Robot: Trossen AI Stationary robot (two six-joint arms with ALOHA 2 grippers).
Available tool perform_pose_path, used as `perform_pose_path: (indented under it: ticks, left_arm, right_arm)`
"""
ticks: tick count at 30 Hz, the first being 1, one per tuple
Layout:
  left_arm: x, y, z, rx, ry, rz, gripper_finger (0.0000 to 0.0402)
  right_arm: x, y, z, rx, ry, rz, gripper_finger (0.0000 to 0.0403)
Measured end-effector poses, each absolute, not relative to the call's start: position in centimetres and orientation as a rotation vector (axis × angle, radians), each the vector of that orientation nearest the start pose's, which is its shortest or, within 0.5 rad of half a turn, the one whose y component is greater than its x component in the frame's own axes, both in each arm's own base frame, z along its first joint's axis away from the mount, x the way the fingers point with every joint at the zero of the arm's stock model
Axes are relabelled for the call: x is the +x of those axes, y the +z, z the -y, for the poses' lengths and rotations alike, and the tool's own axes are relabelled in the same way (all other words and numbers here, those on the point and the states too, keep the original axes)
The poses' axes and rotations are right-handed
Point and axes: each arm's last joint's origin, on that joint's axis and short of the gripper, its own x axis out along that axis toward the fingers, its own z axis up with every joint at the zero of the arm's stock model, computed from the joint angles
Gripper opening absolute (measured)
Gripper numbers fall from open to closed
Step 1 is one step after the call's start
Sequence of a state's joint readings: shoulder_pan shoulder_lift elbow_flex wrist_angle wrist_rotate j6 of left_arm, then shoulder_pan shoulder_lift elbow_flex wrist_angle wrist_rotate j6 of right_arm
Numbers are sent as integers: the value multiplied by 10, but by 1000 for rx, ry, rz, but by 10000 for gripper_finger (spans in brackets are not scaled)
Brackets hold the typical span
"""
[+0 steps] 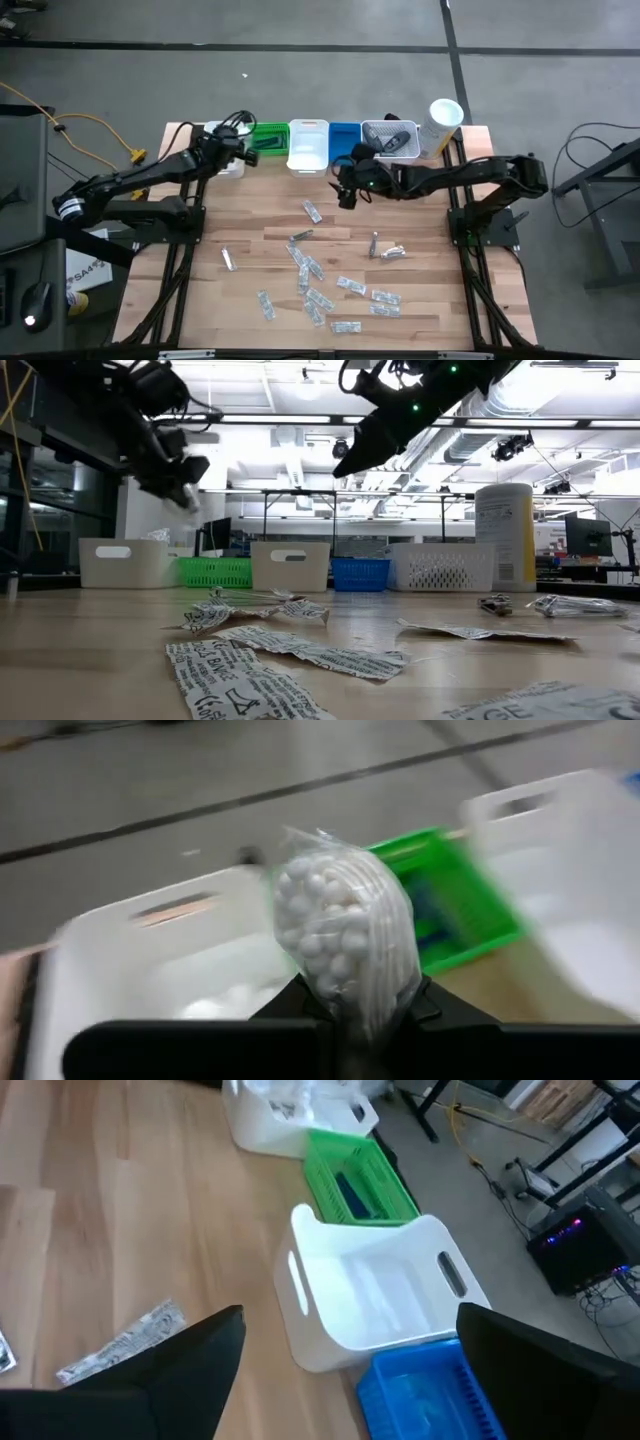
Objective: Pick & Place Travel size toiletries
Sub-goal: Put the transparent cotton pack into the left white bin
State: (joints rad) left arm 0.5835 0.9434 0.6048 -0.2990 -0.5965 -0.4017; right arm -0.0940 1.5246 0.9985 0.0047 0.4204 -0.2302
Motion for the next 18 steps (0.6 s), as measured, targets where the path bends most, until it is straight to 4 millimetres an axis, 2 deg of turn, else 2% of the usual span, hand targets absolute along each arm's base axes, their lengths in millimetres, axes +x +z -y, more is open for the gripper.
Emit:
perform_pose_path:
  ticks: [10, 18]
  left_arm:
    - [135, 226, -115, -332, 1540, -500, 25]
    - [133, 218, -115, -347, 1616, -528, 26]
  right_arm:
    - [316, 246, 46, -359, -546, -706, 353]
    - [306, 255, 50, -308, -580, -702, 353]
